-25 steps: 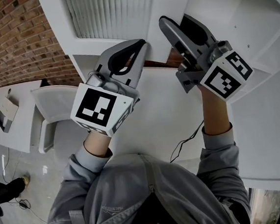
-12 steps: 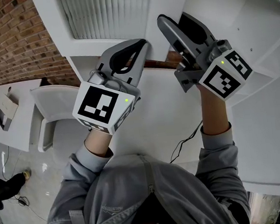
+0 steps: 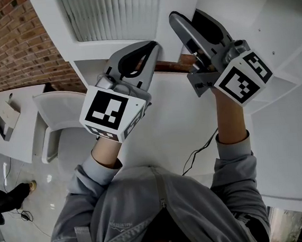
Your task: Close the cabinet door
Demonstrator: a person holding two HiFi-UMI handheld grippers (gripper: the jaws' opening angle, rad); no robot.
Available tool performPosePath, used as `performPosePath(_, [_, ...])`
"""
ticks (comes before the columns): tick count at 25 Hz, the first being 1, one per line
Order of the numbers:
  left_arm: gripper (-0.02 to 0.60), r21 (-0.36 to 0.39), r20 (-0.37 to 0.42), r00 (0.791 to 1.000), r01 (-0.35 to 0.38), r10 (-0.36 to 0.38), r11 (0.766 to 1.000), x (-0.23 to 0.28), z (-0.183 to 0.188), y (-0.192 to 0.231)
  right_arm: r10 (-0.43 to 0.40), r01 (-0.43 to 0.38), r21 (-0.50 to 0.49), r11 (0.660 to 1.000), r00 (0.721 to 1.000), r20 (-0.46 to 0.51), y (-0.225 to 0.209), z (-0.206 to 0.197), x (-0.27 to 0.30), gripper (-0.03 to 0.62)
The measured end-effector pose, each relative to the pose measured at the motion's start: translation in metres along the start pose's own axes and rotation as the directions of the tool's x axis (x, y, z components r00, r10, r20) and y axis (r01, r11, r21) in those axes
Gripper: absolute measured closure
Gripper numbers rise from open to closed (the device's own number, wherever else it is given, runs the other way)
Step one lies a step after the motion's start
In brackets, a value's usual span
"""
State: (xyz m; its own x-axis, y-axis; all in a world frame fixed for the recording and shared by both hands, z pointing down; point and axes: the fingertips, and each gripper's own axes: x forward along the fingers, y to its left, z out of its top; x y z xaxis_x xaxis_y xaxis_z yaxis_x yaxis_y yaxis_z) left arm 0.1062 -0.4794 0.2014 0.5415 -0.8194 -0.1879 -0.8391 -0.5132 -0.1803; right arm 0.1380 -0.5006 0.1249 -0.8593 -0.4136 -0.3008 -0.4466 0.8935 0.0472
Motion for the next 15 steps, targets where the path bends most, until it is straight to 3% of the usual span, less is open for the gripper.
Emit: performPosePath(15, [0.575, 0.014, 0.006, 1.000, 0.007, -0.007, 1.000, 0.0035, 0.0001, -0.0001, -0.036, 0.035, 0.031, 0.999, 0.999, 0.028, -0.0004, 0.0013, -0.0029, 0.428])
